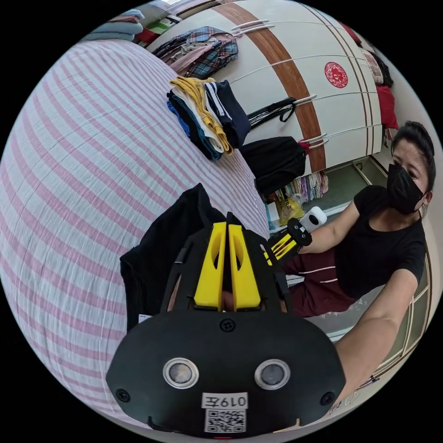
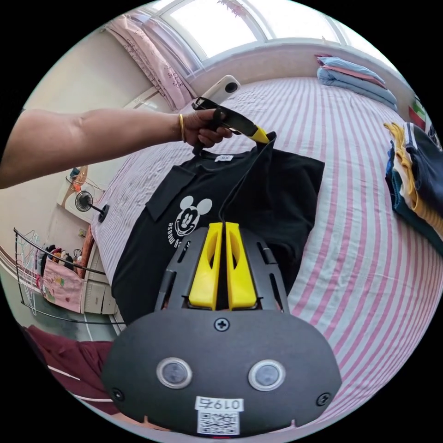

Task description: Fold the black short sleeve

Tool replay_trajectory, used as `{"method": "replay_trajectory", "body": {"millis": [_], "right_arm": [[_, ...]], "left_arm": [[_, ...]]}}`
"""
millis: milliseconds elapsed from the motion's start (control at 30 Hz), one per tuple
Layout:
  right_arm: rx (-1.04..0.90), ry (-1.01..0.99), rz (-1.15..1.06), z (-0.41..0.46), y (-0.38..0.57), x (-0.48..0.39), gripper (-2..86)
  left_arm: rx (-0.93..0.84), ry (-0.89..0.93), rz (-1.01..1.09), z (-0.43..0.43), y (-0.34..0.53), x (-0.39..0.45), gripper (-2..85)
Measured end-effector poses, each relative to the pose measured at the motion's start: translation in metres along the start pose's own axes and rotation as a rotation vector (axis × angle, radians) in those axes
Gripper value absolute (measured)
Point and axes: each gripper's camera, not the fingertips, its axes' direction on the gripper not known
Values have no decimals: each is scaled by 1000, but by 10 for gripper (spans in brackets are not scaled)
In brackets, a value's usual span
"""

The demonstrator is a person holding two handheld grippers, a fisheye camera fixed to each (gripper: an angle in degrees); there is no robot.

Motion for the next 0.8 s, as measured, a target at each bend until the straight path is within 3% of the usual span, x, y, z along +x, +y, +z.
{"method": "replay_trajectory", "body": {"millis": [400, 600, 800], "right_arm": [[-113, 13, -3, 75, -8, 5, 13], [-215, -60, -7, 104, -12, 10, 90], [-140, -87, -80, 79, -7, 13, 77]], "left_arm": [[77, -56, -168, -42, 37, 18, 40], [114, -113, -132, -40, 49, 69, 17], [141, -375, -203, 16, 76, 127, 10]]}}
